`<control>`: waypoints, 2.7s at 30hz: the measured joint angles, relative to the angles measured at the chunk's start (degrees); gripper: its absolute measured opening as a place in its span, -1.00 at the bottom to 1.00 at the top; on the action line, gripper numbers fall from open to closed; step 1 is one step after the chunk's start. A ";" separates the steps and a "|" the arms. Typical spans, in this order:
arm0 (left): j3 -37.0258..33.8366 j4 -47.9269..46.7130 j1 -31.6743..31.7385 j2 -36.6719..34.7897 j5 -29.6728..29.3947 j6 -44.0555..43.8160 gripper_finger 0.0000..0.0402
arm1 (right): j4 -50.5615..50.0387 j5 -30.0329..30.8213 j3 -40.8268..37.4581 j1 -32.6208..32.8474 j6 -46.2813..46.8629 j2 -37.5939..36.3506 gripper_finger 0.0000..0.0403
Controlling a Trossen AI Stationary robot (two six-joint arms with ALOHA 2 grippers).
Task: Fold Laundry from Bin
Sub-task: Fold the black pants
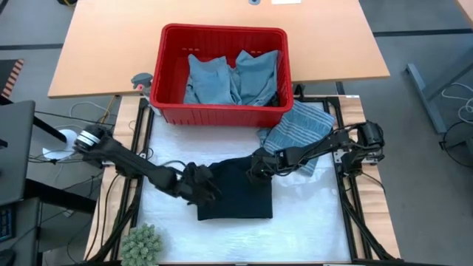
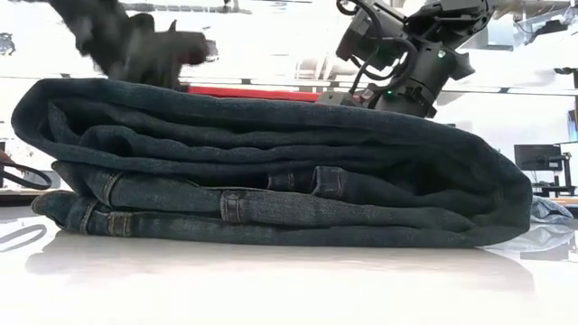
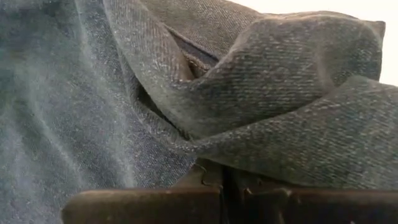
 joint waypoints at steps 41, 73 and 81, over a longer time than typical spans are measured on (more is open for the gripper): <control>-11.82 15.53 0.52 -20.54 -6.31 1.08 -1.00 | 0.85 -4.23 -0.21 -1.81 -2.65 0.13 -0.91; -11.46 42.76 -13.28 14.71 -4.22 3.48 -1.00 | 1.92 -5.59 -0.23 -3.06 -1.43 0.02 -0.91; -11.57 42.19 -12.08 14.65 -2.19 1.63 -1.00 | -4.80 -5.84 -0.17 -2.60 -3.03 -11.46 -0.78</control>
